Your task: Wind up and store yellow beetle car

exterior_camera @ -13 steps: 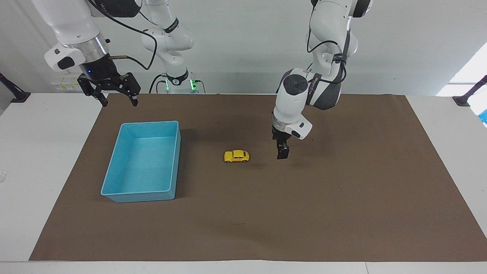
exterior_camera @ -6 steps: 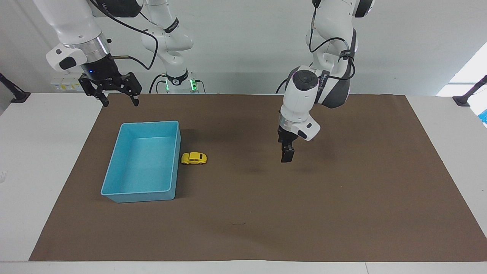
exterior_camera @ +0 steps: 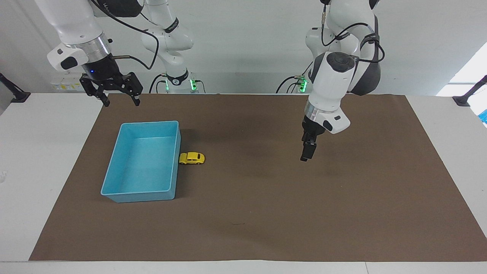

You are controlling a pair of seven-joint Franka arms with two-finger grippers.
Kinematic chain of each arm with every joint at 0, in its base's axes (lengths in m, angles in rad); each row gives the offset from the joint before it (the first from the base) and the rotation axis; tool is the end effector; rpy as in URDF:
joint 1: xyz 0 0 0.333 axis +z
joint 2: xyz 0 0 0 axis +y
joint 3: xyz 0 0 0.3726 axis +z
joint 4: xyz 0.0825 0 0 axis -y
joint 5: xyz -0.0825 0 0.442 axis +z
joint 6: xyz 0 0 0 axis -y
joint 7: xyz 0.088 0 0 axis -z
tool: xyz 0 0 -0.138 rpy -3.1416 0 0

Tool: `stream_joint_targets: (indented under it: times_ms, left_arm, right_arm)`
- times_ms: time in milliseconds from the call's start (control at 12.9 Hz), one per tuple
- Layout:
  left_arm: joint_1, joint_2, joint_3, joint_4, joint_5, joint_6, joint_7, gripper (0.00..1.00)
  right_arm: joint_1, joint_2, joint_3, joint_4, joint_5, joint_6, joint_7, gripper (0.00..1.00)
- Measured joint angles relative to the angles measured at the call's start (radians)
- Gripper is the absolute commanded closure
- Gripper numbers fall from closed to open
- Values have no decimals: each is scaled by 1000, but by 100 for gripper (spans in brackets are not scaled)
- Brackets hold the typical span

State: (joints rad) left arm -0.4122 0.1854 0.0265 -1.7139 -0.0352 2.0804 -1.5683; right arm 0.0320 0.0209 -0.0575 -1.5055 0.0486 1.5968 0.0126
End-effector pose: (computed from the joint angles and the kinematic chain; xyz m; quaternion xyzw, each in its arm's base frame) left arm 0.6528 -0.2692 0.4997 0.8230 0.5607 0.0393 0.0826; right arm 0.6256 -0.0089 0.6745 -0.9989 0.0188 -0.0354 0.0235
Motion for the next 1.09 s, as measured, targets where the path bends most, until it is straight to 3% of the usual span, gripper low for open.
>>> stream_joint_targets:
  times_ms: [466, 1087]
  left_arm:
    - [74, -54, 1, 0, 0, -38, 408, 0]
    - [198, -109, 4, 0, 0, -186, 1174, 0]
  right_arm:
    - [-6, 0, -5, 0, 0, -4, 0, 0]
    - [9, -5, 13, 0, 0, -8, -63, 0]
